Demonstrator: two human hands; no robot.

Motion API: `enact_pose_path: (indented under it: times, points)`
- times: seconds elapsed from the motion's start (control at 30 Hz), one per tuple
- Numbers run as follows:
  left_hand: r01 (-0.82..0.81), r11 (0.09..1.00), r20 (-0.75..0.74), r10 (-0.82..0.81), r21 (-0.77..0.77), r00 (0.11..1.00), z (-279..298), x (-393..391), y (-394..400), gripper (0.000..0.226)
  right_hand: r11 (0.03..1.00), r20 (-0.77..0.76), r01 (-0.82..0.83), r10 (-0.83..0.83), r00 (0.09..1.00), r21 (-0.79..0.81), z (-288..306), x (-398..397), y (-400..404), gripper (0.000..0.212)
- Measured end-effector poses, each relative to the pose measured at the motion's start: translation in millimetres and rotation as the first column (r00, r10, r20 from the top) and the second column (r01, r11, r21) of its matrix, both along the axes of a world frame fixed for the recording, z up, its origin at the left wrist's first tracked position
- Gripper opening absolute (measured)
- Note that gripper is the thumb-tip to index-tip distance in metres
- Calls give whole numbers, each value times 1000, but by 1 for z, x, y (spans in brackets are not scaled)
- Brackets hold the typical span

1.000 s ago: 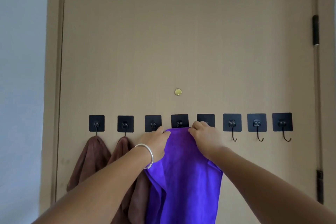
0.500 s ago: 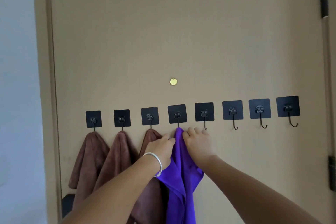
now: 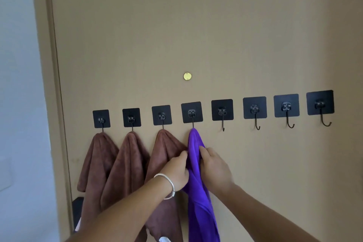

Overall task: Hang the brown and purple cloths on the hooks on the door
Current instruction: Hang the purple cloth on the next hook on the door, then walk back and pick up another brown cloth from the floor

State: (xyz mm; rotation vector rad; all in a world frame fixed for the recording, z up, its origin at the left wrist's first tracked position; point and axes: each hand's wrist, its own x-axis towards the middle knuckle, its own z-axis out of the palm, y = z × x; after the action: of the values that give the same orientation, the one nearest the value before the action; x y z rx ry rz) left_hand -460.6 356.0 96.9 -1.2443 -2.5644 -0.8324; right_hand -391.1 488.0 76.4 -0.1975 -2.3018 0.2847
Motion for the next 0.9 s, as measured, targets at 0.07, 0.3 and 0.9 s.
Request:
enact_pose_path:
  times: [0.07, 0.3, 0.9]
  points:
    - [11, 1000, 4, -11, -2, 1000, 2, -5, -6, 31, 1000, 34, 5, -5, 999, 5, 1, 3, 1, 30]
    - [-34, 984, 65, 23, 177, 998, -21, 11, -21, 68, 997, 80, 33, -39, 996, 72, -18, 26, 12, 39]
    - [166, 985, -620, -156, -42, 769, 11, 7, -5, 73, 853, 51, 489, -505, 862, 183, 15, 97, -23, 53]
